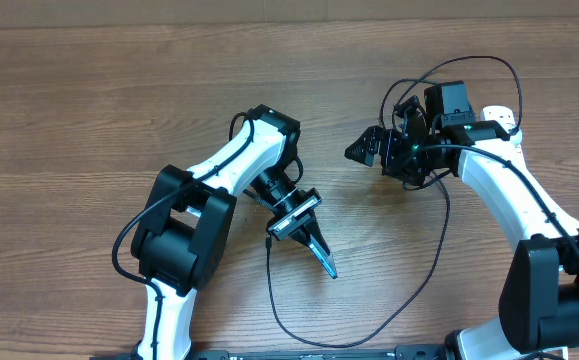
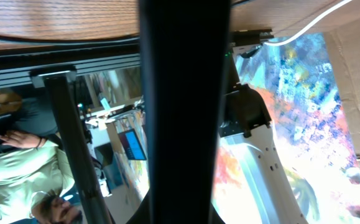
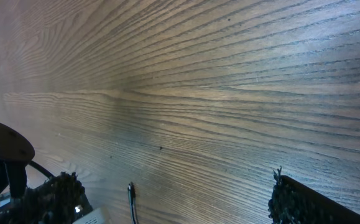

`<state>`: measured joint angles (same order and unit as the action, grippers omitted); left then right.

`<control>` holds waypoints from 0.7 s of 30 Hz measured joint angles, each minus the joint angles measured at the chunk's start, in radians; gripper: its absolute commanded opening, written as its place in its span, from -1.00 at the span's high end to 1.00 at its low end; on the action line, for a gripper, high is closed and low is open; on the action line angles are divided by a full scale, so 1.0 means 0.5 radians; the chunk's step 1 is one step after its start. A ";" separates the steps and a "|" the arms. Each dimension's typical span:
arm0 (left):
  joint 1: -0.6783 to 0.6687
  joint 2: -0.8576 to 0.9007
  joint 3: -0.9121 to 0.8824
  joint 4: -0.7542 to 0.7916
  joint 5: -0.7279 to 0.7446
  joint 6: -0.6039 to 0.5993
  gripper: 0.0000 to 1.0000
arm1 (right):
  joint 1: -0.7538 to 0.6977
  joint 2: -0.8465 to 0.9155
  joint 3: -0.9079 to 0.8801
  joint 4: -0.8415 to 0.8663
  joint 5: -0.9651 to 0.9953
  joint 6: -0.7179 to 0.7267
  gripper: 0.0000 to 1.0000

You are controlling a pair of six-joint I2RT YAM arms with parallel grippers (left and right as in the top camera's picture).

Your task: Plug charger to phone and switch on socket

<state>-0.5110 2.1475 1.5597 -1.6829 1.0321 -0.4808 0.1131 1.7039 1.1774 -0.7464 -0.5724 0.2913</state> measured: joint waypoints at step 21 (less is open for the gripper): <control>0.000 0.000 0.000 0.001 0.083 0.000 0.91 | 0.000 0.000 0.000 0.001 0.002 0.000 -0.99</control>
<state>-0.5110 2.1475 1.5597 -1.6825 1.0737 -0.4808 0.1131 1.7039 1.1774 -0.7460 -0.5716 0.2913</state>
